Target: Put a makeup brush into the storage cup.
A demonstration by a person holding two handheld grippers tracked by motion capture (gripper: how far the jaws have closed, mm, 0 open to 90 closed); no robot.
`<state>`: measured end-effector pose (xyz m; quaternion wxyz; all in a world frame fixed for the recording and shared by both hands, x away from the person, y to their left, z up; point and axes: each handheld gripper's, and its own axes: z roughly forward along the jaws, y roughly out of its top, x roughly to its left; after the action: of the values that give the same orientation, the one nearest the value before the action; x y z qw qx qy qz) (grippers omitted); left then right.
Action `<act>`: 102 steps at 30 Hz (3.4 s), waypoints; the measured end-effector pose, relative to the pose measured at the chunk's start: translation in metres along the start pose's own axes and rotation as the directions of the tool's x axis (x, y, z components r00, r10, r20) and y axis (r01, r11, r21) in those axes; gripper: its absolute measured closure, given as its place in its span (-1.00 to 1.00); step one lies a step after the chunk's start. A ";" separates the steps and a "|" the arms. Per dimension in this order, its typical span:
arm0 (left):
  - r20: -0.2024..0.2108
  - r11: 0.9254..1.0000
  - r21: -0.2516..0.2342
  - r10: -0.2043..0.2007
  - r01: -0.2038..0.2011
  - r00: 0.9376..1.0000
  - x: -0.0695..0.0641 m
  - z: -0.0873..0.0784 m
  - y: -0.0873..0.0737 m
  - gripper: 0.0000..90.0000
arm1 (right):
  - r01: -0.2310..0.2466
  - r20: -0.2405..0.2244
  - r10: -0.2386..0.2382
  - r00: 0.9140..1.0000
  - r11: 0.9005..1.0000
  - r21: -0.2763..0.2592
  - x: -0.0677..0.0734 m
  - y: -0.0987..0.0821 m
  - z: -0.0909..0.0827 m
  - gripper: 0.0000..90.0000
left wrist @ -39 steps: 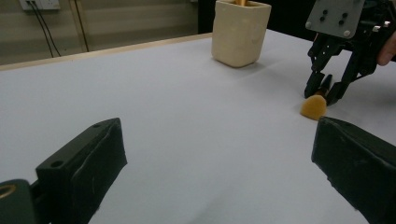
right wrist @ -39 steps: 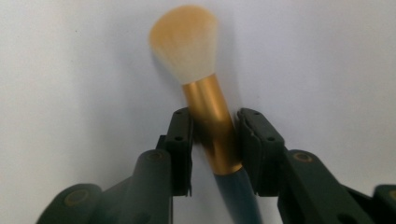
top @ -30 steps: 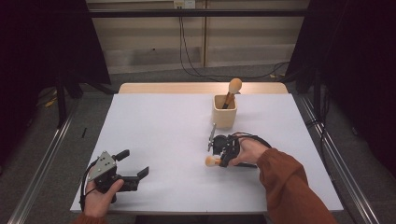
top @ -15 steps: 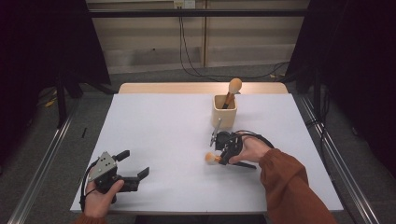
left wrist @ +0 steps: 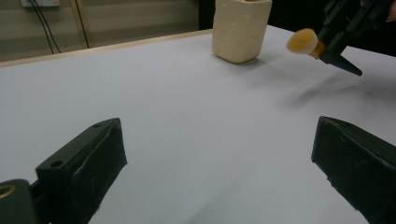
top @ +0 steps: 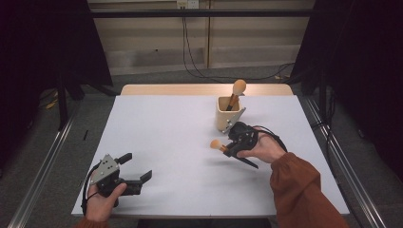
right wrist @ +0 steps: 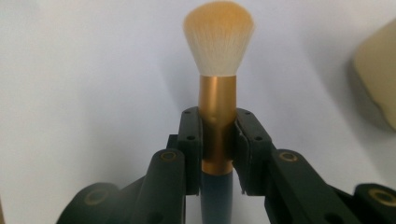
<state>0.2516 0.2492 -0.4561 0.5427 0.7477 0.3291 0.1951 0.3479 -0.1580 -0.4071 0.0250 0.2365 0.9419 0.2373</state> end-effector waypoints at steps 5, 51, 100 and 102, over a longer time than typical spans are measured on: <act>0.002 1.000 0.003 0.006 -0.006 1.000 -0.001 0.000 0.000 -0.94 | -0.063 -0.016 0.062 0.998 0.994 -0.084 -0.003 -0.006 -0.005 0.65; -0.003 1.000 -0.018 0.008 -0.008 1.000 -0.004 -0.001 0.001 -0.94 | -0.167 0.054 0.287 0.956 0.690 -0.705 0.001 -0.042 -0.029 0.65; 0.003 0.999 -0.045 -0.029 0.029 1.000 -0.003 0.000 0.003 -0.94 | -0.134 0.094 0.378 0.921 0.534 -0.835 -0.034 0.004 -0.076 0.65; 0.002 0.999 -0.044 -0.030 0.030 1.000 -0.003 0.000 0.003 -0.94 | -0.130 0.097 0.376 0.922 0.533 -0.836 -0.035 0.005 -0.077 0.65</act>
<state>0.2508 0.2466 -0.4535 0.5623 0.7307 0.3353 0.1936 0.3691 -0.2040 -0.3390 0.2218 0.3624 0.6679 0.6110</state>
